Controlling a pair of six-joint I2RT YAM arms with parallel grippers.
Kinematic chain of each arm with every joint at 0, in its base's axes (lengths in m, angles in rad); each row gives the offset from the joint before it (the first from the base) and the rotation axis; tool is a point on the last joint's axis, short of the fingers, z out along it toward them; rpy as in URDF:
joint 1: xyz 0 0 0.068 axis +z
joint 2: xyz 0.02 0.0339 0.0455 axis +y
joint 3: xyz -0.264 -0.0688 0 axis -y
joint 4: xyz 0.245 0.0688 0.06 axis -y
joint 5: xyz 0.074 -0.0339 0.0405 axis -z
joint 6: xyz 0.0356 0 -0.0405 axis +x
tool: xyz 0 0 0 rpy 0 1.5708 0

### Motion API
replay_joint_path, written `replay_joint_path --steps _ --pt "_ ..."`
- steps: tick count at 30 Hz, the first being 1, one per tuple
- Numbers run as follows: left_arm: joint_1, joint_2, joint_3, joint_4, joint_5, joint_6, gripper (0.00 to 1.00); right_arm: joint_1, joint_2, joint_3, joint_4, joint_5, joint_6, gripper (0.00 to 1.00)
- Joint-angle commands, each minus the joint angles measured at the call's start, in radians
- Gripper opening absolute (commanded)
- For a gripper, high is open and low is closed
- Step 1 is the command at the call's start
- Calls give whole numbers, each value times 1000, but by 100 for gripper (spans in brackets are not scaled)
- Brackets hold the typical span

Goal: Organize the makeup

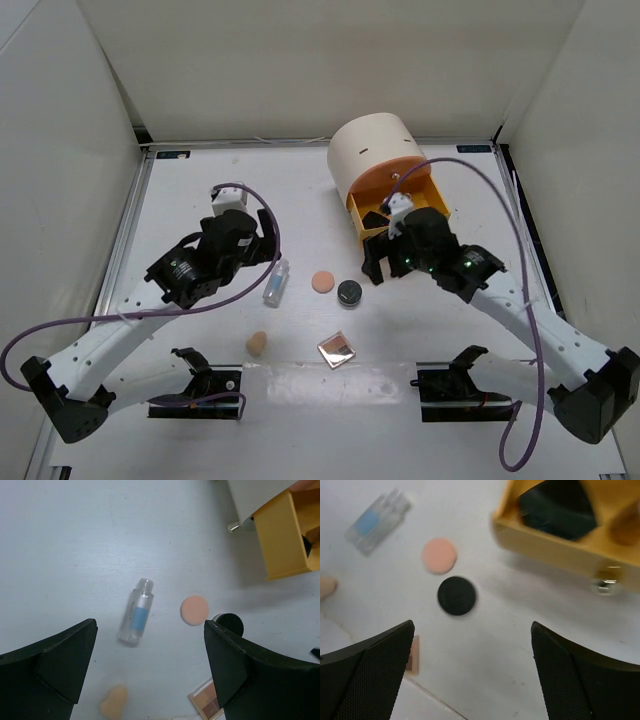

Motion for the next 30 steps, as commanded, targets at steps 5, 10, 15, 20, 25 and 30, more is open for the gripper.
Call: replay_joint_path --steps 5,10,15,20,25,30 --pt "11 -35 -43 -133 6 -117 98 262 155 -120 116 75 2 99" --pt "11 -54 -58 -151 14 -133 98 354 314 -139 243 223 -10 99" --pt "11 -78 -58 -173 8 -140 98 330 458 -151 358 244 -37 99" --pt "13 -109 -60 -197 -4 -154 98 327 551 -137 388 235 -34 97" --pt "11 -127 -72 -206 -14 -162 98 330 551 -147 415 198 -34 59" --pt "11 -134 -86 -200 -18 -160 98 330 517 -114 363 250 -7 18"
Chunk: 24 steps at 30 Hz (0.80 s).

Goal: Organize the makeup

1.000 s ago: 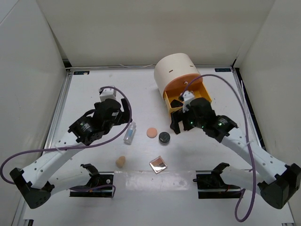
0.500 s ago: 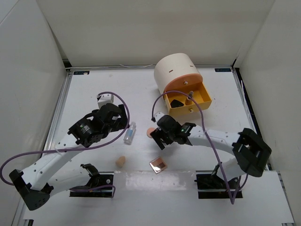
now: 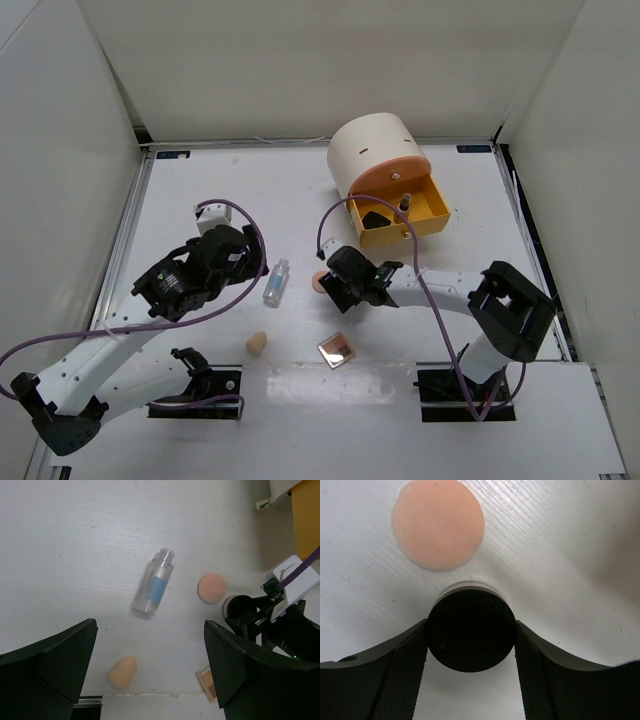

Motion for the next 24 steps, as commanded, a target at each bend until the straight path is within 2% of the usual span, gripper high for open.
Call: replay_joint_path --steps 1,3,6,9,12,15,20,24 --pt "4 -16 -19 -6 -20 -5 98 0 -62 56 -52 49 20 18" --pt "4 -10 -22 6 -12 5 98 11 -96 111 -107 49 26 18" --pt "4 -1 -34 31 -2 27 98 18 -245 183 -190 49 26 18" --pt "3 14 -56 80 35 66 98 0 -368 218 -190 74 -2 21" --pt "3 45 -74 123 81 100 98 -30 -419 261 -187 178 -45 23" --pt "4 82 -66 136 92 110 98 -122 -394 320 -215 249 -78 23" --pt "4 113 -65 166 119 133 98 -291 -320 375 -215 87 -79 23" --pt "4 128 -66 193 132 149 98 -399 -280 396 -209 28 -78 23"
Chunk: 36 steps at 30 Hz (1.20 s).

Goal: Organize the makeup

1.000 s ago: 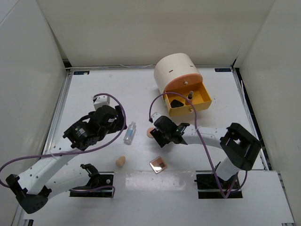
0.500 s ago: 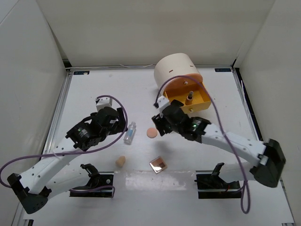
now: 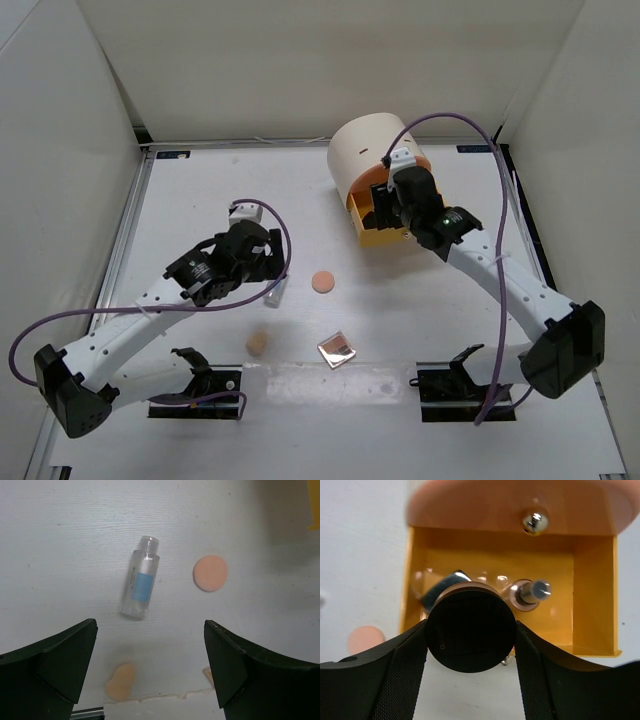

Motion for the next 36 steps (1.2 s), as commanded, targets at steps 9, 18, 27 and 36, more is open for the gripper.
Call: replay_joint_path --steps 9,18,27,36 --pt "2 73 7 91 72 84 98 -222 84 64 13 -96 -12 32" --pt "4 196 20 161 175 142 98 -265 161 97 -3 -50 6 54" --pt "-13 306 2 266 322 184 98 -277 167 109 19 -28 9 99" --pt "-62 407 4 355 345 219 98 -278 91 113 22 -77 11 99"
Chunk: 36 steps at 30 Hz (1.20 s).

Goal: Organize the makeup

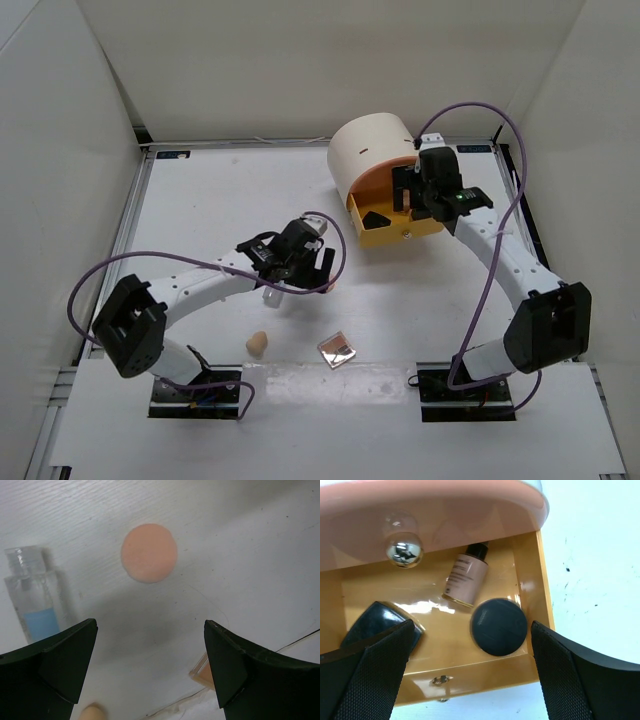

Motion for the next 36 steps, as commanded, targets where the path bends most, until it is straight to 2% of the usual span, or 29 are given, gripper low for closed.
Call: replay_joint_path --steps 1,6,11,19,24,30,36 --pt "-13 25 7 102 47 31 98 -1 -75 41 37 -18 10 99" --pt "-33 143 37 170 10 44 98 -4 -130 31 22 -24 23 99" --pt "-46 281 129 115 -22 41 98 -4 -216 18 -3 -27 41 99" --pt "-114 134 50 81 -4 5 98 -4 -345 -51 -73 -49 78 99" --pt "-232 60 -51 96 48 1 98 -4 -400 -102 -110 -49 90 99" --pt "-339 94 -128 170 165 130 98 -4 -431 -131 -119 -80 96 99" --pt "-379 177 -125 216 177 136 98 -4 -468 -142 -147 -86 103 99"
